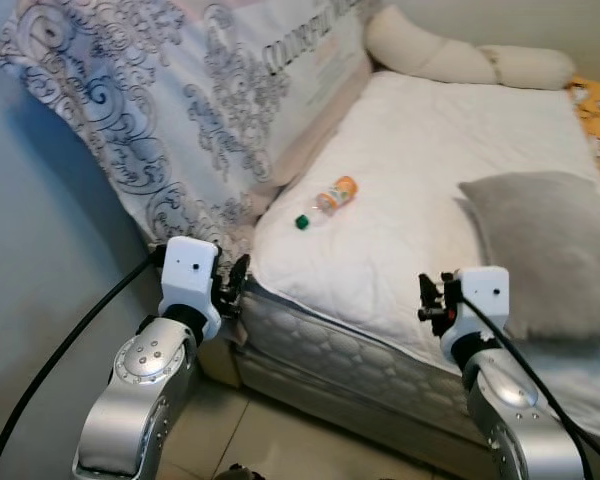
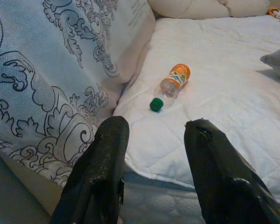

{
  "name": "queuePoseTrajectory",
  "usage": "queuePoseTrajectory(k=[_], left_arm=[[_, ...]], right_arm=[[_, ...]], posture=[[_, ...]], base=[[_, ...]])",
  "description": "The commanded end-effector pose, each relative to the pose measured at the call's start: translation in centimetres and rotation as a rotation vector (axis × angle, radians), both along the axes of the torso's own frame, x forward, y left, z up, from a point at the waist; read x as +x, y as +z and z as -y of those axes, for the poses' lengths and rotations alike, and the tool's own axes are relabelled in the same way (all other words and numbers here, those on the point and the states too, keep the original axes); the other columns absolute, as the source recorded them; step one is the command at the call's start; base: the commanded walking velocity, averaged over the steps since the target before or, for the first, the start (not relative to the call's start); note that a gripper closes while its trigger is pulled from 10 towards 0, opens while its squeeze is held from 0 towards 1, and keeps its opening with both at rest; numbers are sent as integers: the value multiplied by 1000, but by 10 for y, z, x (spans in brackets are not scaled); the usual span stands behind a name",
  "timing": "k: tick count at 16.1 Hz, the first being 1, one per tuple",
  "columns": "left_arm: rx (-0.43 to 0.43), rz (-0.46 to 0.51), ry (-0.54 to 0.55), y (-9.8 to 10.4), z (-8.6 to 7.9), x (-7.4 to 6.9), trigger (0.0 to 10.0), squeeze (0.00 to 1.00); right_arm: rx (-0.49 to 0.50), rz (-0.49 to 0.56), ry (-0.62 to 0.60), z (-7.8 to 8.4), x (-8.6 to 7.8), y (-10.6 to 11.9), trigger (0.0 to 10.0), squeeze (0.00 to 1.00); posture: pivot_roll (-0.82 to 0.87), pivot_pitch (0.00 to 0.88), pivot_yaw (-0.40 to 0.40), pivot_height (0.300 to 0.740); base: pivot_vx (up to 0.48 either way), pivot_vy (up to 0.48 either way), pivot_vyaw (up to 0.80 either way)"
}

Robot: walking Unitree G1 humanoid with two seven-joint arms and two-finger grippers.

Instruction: Clean up the room

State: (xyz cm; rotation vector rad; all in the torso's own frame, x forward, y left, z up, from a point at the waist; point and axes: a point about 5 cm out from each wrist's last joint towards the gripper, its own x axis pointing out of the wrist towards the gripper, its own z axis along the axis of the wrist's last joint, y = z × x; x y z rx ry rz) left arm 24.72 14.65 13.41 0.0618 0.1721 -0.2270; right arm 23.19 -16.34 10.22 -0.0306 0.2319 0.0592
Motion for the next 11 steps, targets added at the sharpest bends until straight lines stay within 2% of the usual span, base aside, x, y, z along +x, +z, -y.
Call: queuePoseTrajectory(k=[1, 4, 8, 11], left_arm=[[11, -5, 45, -2, -9, 0, 10000, 0], [8, 5, 72, -1, -14, 1, 10000, 0], [-8, 11, 83, 0, -15, 2, 10000, 0], [-21, 12, 86, -1, -15, 1, 10000, 0]], right_arm=[[38, 18, 23, -3, -1, 5, 10000, 1000], [68, 32, 32, -5, -2, 7, 10000, 1000], [30, 47, 38, -6, 0, 7, 10000, 1000], [38, 40, 77, -12, 0, 7, 10000, 1000]], posture=[[8, 0, 33, 740], [10, 0, 22, 740], [8, 0, 16, 740], [13, 0, 9, 740]], base=[[0, 0, 0], [171, 0, 0], [352, 0, 0], [388, 0, 0]])
